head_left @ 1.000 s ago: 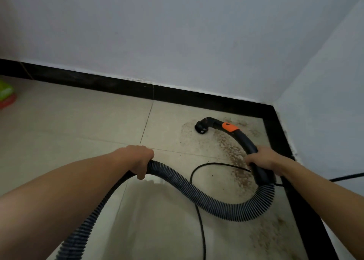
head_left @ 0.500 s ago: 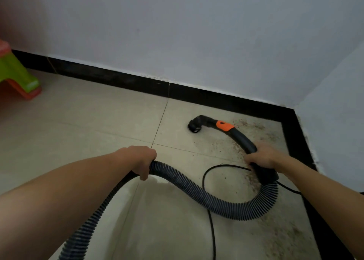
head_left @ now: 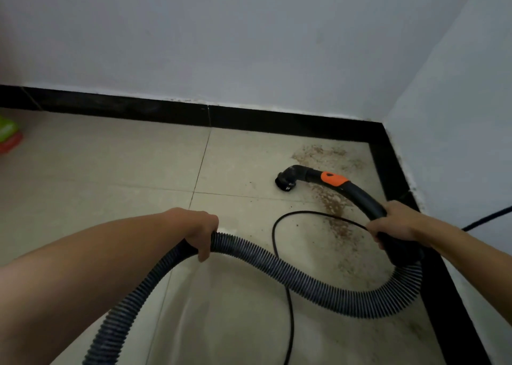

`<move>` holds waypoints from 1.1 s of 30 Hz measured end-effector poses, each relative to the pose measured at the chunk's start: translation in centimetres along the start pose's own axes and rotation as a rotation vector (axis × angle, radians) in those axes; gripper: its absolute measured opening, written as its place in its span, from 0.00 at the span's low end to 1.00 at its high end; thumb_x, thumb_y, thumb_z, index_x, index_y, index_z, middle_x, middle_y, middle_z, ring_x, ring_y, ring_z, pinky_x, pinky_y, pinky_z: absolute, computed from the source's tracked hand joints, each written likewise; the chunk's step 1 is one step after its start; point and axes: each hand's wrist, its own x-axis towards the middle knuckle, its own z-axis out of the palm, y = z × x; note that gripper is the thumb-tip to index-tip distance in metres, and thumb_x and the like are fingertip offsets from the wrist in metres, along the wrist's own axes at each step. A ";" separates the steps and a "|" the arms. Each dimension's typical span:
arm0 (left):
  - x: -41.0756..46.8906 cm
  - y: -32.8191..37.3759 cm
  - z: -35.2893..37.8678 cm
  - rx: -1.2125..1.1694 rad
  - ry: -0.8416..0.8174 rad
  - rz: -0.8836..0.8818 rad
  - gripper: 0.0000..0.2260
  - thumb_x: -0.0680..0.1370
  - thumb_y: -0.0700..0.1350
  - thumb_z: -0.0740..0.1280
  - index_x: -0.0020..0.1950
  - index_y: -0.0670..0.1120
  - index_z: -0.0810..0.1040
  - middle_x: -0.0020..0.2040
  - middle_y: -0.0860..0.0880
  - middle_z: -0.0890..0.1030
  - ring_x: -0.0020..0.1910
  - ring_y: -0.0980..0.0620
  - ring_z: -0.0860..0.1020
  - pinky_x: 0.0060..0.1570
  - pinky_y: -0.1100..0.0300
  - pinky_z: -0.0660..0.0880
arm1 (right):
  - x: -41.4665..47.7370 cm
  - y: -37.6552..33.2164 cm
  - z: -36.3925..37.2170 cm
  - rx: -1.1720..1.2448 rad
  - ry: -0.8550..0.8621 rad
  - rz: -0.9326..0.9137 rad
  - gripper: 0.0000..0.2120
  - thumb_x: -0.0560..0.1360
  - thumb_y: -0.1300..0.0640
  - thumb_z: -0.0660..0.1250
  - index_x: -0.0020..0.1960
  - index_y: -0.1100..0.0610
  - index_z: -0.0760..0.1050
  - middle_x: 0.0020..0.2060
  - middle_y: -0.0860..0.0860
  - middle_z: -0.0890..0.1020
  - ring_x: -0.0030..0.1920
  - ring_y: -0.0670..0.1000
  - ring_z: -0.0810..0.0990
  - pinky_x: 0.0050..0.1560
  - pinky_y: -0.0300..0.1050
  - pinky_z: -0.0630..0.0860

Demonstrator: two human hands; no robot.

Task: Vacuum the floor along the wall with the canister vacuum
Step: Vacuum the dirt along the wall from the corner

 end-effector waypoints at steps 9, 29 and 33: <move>-1.4 3.1 -0.9 0.093 -0.136 -0.035 0.19 0.65 0.50 0.78 0.50 0.46 0.75 0.45 0.48 0.81 0.41 0.49 0.80 0.31 0.60 0.74 | -4.6 1.5 0.8 -0.113 -0.169 -0.055 0.10 0.67 0.66 0.70 0.47 0.60 0.73 0.29 0.56 0.82 0.29 0.55 0.82 0.33 0.47 0.80; -5.4 -3.3 -1.5 0.016 0.039 -0.150 0.21 0.64 0.51 0.77 0.50 0.48 0.72 0.46 0.49 0.79 0.43 0.47 0.79 0.42 0.54 0.78 | -0.4 -4.3 4.8 -0.164 0.063 -0.086 0.13 0.68 0.59 0.74 0.49 0.60 0.75 0.31 0.54 0.84 0.31 0.52 0.83 0.29 0.42 0.76; -5.5 -5.1 -0.4 -0.006 0.027 -0.182 0.20 0.63 0.52 0.77 0.48 0.49 0.72 0.42 0.50 0.78 0.42 0.48 0.79 0.46 0.53 0.79 | 0.1 -5.1 5.1 -0.036 0.026 -0.085 0.07 0.68 0.64 0.72 0.45 0.61 0.76 0.24 0.53 0.82 0.23 0.49 0.80 0.24 0.37 0.74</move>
